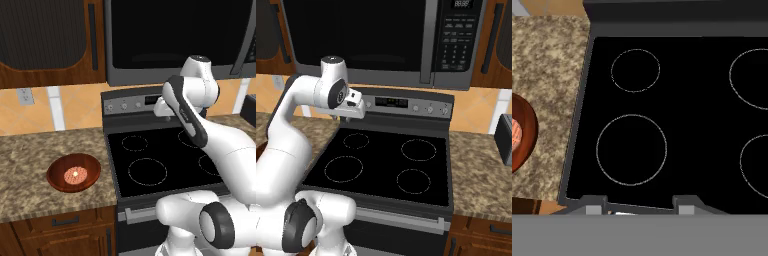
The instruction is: Open the microwave, place the bowl with waffle inside the microwave, then close the microwave door and turn it on.
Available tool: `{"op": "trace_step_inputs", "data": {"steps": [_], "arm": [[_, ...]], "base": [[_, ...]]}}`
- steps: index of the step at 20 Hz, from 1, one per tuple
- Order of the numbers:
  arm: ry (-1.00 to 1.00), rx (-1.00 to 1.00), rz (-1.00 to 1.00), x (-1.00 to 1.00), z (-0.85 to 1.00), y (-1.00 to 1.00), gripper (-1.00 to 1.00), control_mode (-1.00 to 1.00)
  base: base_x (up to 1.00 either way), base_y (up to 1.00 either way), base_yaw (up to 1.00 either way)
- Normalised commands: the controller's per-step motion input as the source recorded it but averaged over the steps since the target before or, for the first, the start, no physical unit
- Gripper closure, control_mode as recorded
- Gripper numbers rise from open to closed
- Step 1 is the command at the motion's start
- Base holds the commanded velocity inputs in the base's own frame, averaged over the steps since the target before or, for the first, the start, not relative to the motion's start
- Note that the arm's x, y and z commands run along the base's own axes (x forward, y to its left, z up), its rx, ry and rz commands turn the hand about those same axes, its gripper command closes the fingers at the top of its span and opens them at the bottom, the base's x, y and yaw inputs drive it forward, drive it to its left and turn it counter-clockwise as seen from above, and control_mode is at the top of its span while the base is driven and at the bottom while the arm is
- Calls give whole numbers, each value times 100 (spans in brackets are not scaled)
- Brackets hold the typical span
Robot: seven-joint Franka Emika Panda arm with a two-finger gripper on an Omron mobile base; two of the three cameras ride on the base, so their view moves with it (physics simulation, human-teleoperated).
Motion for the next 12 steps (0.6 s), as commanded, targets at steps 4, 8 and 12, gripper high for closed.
{"op": "trace_step_inputs", "data": {"steps": [4, 8, 12], "arm": [[-10, 0, 1, -24, -1, -6, -100, -100], [-29, 0, 0, -82, 27, -34, -100, -100], [-35, 0, -1, -78, 39, -49, -100, -100]], "base": [[0, 0, 0], [0, 0, 0], [0, 0, 0]]}}
